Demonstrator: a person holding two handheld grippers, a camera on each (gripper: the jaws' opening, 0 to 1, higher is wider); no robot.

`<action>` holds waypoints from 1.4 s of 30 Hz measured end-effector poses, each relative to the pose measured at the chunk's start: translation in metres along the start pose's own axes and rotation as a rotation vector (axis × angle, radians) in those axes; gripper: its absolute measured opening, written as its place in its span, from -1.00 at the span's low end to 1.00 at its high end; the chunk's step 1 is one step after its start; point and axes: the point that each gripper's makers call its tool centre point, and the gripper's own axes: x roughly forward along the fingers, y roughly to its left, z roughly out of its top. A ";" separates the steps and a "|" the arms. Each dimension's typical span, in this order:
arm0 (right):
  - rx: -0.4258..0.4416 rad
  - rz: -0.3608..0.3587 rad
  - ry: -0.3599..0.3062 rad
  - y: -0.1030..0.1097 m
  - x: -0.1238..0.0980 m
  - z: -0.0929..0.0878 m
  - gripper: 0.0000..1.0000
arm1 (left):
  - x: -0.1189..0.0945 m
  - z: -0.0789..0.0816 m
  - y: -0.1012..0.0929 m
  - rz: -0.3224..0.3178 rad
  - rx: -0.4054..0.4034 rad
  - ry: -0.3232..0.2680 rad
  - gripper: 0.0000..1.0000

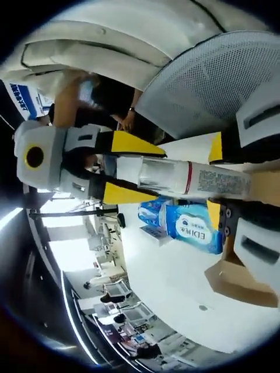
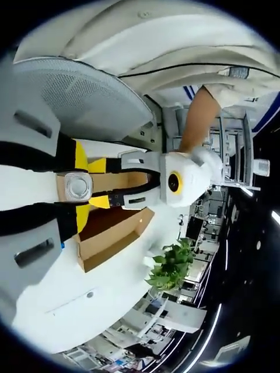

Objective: Operate the shoe box by opening the lid, removing the specified soft item, and placing it in the target area until the item is outside and the box remains undamaged.

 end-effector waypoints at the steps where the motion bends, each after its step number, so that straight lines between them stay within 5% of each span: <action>1: -0.007 -0.003 0.005 -0.003 -0.001 0.000 -0.70 | 0.000 0.001 0.002 0.008 -0.007 -0.007 -0.45; 15: -0.069 -0.014 0.070 -0.046 -0.014 -0.001 -0.70 | -0.020 -0.012 0.029 0.178 -0.102 -0.012 -0.07; 42: -0.141 -0.017 0.250 -0.142 -0.013 -0.043 -0.69 | -0.099 -0.045 0.045 0.496 -0.325 -0.051 0.63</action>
